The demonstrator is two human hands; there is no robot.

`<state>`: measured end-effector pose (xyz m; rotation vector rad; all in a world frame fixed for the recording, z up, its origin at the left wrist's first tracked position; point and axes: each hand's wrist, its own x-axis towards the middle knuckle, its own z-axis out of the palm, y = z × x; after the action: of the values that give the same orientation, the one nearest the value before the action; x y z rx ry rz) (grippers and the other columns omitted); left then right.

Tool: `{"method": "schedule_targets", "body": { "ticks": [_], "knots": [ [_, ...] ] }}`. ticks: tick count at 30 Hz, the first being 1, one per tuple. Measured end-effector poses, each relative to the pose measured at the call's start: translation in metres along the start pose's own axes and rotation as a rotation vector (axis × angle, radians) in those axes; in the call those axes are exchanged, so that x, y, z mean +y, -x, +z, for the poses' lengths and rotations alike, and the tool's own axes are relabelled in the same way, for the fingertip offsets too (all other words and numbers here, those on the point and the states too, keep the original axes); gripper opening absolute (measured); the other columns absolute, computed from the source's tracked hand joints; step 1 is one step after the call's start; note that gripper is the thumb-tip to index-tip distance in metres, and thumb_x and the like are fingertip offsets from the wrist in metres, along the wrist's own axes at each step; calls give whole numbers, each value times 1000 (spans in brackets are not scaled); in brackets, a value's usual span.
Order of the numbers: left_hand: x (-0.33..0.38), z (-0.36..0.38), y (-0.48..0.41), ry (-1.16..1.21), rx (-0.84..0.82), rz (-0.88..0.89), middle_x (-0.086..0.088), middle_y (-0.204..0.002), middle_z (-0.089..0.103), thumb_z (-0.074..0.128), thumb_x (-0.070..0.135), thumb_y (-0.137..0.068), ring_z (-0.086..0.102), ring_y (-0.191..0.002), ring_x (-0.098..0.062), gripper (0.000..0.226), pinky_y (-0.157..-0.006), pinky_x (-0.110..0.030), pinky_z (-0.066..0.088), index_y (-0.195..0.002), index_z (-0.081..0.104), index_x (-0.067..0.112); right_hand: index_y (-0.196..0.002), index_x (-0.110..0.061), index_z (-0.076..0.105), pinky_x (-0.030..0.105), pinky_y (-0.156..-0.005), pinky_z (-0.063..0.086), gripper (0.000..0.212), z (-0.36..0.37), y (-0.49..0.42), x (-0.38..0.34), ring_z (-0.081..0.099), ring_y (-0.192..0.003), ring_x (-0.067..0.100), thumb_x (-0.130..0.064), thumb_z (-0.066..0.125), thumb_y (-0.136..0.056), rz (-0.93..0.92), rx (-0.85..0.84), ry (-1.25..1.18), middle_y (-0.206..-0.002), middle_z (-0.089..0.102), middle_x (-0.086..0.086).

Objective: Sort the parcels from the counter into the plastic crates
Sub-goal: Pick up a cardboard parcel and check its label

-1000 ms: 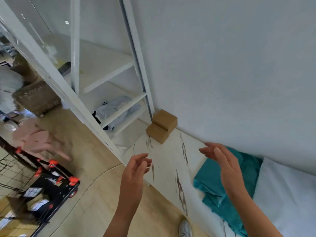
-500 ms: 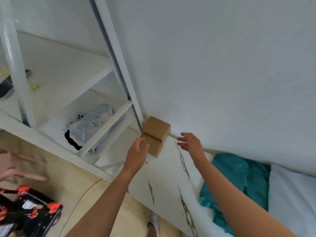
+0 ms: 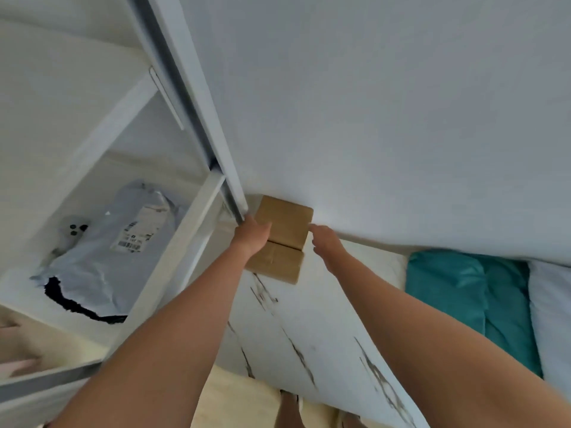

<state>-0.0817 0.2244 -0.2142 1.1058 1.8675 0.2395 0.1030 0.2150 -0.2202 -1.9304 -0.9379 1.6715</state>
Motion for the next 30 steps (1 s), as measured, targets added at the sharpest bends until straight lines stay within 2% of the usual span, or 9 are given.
{"method": "schedule_targets", "body": {
  "ticks": [2,5,9,11,14,20,23,26,30],
  "knots": [
    [-9,10,-15,-40,-24,27,-19,-159,44,41,44,-111,47,-141,-36,65,-107,-40,42,-161,29,5,-125,-12,60,37,-91,42,33,11,-9,6,51,-105,24,-38,51,-106,2,49,45,-114,56,5],
    [-19,29,-21,-64,-8,105,-13,-130,62,50,42,-108,61,-116,-33,48,-89,-39,49,-138,50,5,-133,-11,61,35,-89,47,38,14,-14,27,61,-109,25,-35,54,-104,-16,165,34,-122,67,4],
    [-8,51,-14,-320,74,287,-10,-105,67,52,52,-102,62,-106,-34,46,-102,-53,48,-116,59,8,-143,-16,48,36,-88,47,43,-8,-4,47,57,-106,20,-31,57,-104,31,271,-135,-129,61,3],
    [5,60,-5,-232,49,322,-6,-101,65,52,52,-102,61,-98,-27,41,-85,-44,52,-110,58,12,-144,-17,45,43,-99,53,44,-24,4,53,58,-110,21,-34,55,-105,31,295,-194,-129,60,3],
    [23,73,16,-24,1,323,-7,-99,60,55,41,-104,58,-82,-22,29,-61,-28,40,-103,54,12,-142,-19,44,51,-108,50,38,-51,23,52,58,-114,22,-35,50,-107,-14,333,-239,-125,57,2],
    [51,85,80,295,67,390,-9,-107,64,55,40,-100,64,-91,-26,17,-65,-30,41,-102,53,24,-127,-34,49,50,-106,52,24,-100,88,34,62,-115,26,-44,48,-106,-132,349,-295,-114,61,-6],
    [69,81,129,436,88,448,12,-105,67,57,41,-102,68,-97,-16,9,-72,-36,53,-102,52,33,-127,-34,50,45,-104,54,19,-123,137,23,62,-117,18,-40,46,-109,-262,360,-358,-114,64,-7],
    [90,73,187,562,76,549,26,-105,68,58,47,-98,69,-100,-5,6,-89,-41,59,-101,54,44,-126,-37,51,42,-104,55,17,-148,194,16,67,-100,6,-41,45,-110,-411,391,-366,-105,71,-9],
    [117,63,270,654,107,707,20,-114,70,60,40,-104,68,-109,-7,7,-79,-15,52,-107,56,44,-120,-50,54,47,-106,51,14,-179,266,13,68,-101,12,-47,45,-109,-597,452,-387,-102,73,-14]
  ]
}}
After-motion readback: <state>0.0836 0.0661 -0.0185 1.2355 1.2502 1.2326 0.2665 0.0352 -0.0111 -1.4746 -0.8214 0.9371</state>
